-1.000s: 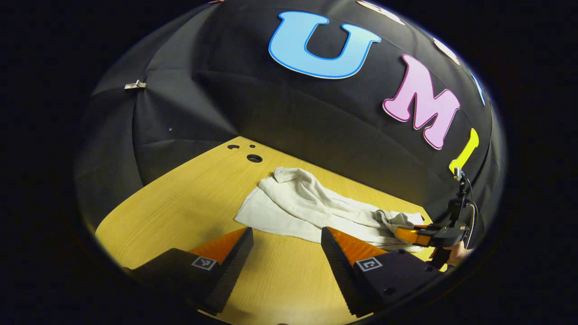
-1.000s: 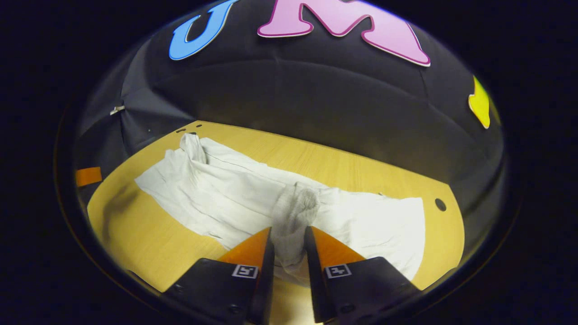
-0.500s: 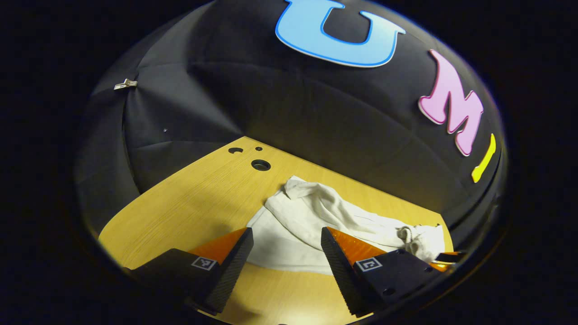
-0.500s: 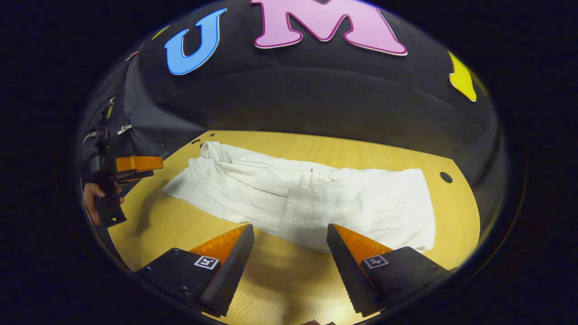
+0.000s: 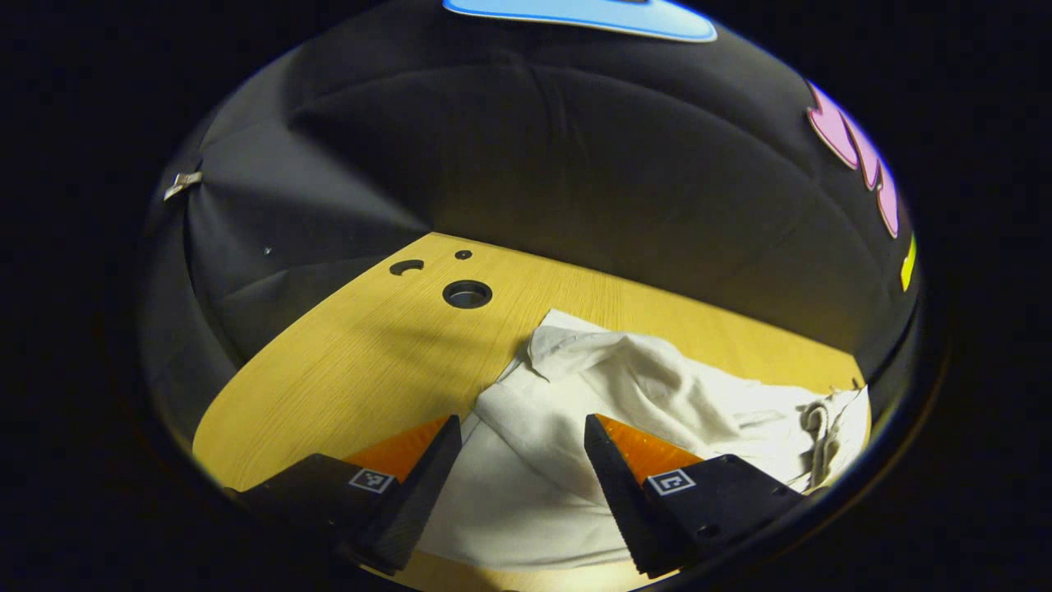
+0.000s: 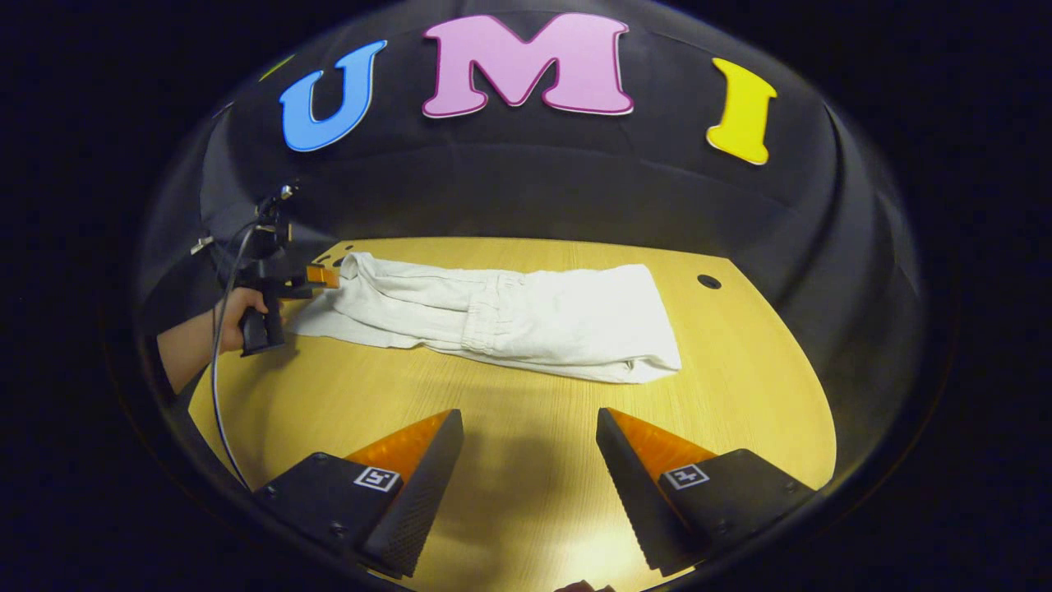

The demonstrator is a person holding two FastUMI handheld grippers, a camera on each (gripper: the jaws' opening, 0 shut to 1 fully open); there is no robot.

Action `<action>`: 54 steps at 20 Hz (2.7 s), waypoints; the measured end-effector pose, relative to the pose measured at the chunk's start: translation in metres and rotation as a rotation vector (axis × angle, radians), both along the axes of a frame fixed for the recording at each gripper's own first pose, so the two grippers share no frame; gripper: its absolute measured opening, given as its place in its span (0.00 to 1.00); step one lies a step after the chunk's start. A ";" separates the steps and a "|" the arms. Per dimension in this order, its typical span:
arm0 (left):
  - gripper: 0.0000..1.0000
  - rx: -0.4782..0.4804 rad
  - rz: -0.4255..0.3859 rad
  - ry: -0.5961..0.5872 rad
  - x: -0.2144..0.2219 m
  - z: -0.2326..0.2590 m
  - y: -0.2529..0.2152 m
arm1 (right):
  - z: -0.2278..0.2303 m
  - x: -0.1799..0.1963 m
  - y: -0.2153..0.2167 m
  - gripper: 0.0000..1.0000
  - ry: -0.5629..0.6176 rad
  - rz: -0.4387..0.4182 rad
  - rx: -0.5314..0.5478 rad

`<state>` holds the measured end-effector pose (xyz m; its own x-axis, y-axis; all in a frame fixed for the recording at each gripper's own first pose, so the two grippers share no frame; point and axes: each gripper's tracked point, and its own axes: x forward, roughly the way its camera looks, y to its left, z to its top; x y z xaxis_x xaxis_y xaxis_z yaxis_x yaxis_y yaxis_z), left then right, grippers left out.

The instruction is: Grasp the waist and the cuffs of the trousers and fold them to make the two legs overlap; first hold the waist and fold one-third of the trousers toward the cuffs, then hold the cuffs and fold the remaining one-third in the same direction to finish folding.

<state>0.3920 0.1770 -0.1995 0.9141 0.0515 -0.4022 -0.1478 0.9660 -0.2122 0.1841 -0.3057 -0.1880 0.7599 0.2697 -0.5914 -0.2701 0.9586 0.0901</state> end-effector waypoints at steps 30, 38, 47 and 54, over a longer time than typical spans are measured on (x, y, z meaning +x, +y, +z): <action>0.05 0.042 -0.134 0.179 -0.019 -0.015 -0.055 | 0.094 -0.101 -0.135 0.99 0.011 -0.419 -0.008; 0.05 -0.074 -0.089 0.054 -0.037 0.053 -0.081 | 0.086 -0.091 -0.131 0.99 0.003 -0.316 0.002; 0.05 -0.079 -0.118 -0.074 -0.043 0.157 -0.192 | 0.076 -0.025 -0.174 0.99 -0.046 -0.187 0.019; 0.05 -0.077 -0.215 -0.134 -0.048 0.203 -0.319 | 0.067 -0.001 -0.219 0.98 -0.031 -0.182 0.080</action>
